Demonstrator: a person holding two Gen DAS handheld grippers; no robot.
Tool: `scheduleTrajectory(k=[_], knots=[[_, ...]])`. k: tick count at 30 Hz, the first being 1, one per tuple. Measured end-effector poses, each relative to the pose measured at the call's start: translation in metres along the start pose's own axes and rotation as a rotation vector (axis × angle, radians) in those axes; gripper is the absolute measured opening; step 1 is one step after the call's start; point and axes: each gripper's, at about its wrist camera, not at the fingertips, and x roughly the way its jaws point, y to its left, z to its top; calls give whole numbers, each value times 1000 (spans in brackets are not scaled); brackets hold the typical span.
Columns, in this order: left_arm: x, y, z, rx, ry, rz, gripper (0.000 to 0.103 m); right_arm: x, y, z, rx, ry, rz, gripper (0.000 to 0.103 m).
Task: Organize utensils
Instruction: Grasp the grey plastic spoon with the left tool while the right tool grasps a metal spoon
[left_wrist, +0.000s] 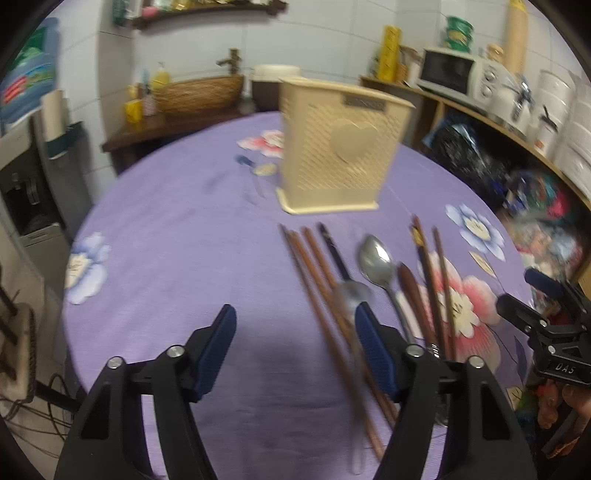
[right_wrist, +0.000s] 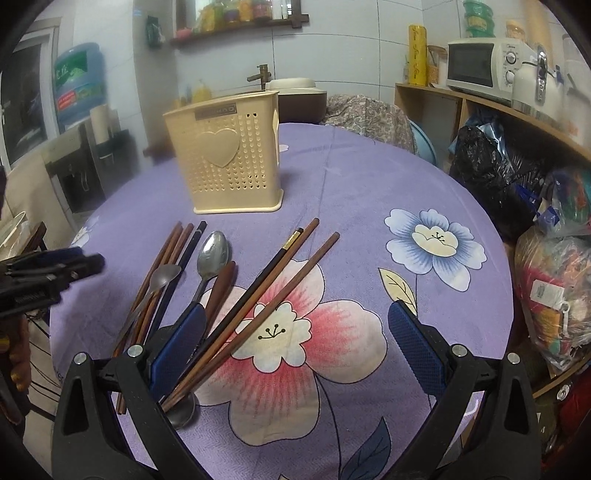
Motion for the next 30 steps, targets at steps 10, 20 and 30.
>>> scheduleTrajectory(k=[10,20,30], knots=[[43,-36,2,110,137,-19,53,-3,-12,-12,41,10,-2,98],[57,-36,18,78,198,-40,43,-4,-12,-16,41,9,-4,98],[53,-25,23,30,186,-65,35,-1,-8,-16,32,14,0,98]])
